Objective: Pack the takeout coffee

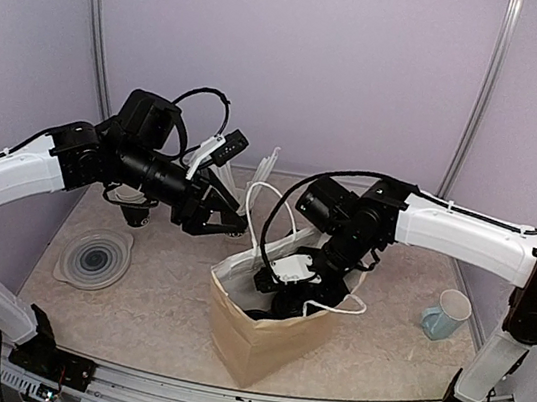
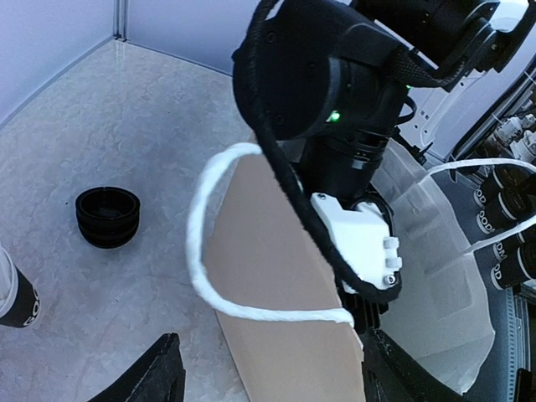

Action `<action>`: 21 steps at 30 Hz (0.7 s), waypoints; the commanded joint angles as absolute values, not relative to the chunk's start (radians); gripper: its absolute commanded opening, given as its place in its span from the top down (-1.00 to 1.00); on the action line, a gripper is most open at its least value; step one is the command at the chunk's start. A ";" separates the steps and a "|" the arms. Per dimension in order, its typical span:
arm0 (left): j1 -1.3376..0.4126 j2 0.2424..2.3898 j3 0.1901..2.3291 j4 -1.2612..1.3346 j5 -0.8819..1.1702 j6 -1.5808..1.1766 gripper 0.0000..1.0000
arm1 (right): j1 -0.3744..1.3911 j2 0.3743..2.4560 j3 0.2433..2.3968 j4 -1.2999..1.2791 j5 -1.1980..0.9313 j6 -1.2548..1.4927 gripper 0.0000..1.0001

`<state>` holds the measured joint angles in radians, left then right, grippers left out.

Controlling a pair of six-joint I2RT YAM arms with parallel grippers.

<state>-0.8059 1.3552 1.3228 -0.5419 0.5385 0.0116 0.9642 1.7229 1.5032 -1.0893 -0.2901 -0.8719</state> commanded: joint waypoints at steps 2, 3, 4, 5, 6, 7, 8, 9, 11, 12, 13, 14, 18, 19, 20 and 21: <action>-0.835 1.357 1.328 -0.539 0.486 -0.049 -0.42 | 0.966 1.779 1.491 -1.236 -0.253 -0.835 -0.09; -0.836 1.365 1.331 -0.536 0.473 -0.060 -0.42 | 0.966 1.777 1.494 -1.238 -0.253 -0.835 -0.10; -0.836 1.371 1.329 -0.522 0.474 -0.074 -0.42 | 0.966 1.774 1.494 -1.240 -0.254 -0.835 -0.12; -0.837 1.380 1.324 -0.500 0.476 -0.092 -0.41 | 0.966 1.773 1.494 -1.240 -0.253 -0.834 -0.12; -0.838 1.386 1.322 -0.477 0.475 -0.113 -0.40 | 0.968 1.771 1.495 -1.240 -0.252 -0.834 -0.12; -0.838 1.395 1.323 -0.457 0.477 -0.134 -0.40 | 0.968 1.769 1.498 -1.241 -0.253 -0.834 -0.13; -0.839 1.411 1.325 -0.436 0.488 -0.148 -0.37 | 0.969 1.768 1.501 -1.244 -0.252 -0.833 -0.13; -0.841 1.420 1.327 -0.415 0.500 -0.163 -0.34 | 0.969 1.766 1.505 -1.245 -0.254 -0.833 -0.15; -0.844 1.440 1.322 -0.352 0.533 -0.202 -0.26 | 0.969 1.761 1.515 -1.251 -0.258 -0.831 -0.18; -0.846 1.446 1.320 -0.327 0.545 -0.212 -0.23 | 0.970 1.759 1.521 -1.253 -0.259 -0.829 -0.19; -0.848 1.453 1.321 -0.309 0.550 -0.218 -0.18 | 0.970 1.757 1.528 -1.256 -0.261 -0.827 -0.19; -0.848 1.458 1.325 -0.299 0.554 -0.221 -0.08 | 0.969 1.752 1.534 -1.258 -0.262 -0.821 -0.20; -0.848 1.483 1.332 -0.285 0.574 -0.221 0.33 | 0.970 1.719 1.538 -1.265 -0.269 -0.811 -0.37; -0.848 1.485 1.330 -0.280 0.583 -0.220 0.46 | 0.969 1.714 1.540 -1.266 -0.276 -0.809 -0.42; -0.848 1.490 1.331 -0.277 0.593 -0.219 0.63 | 0.969 1.710 1.543 -1.267 -0.280 -0.807 -0.50; -0.848 1.493 1.335 -0.277 0.598 -0.219 0.75 | 0.969 1.707 1.549 -1.269 -0.284 -0.804 -0.55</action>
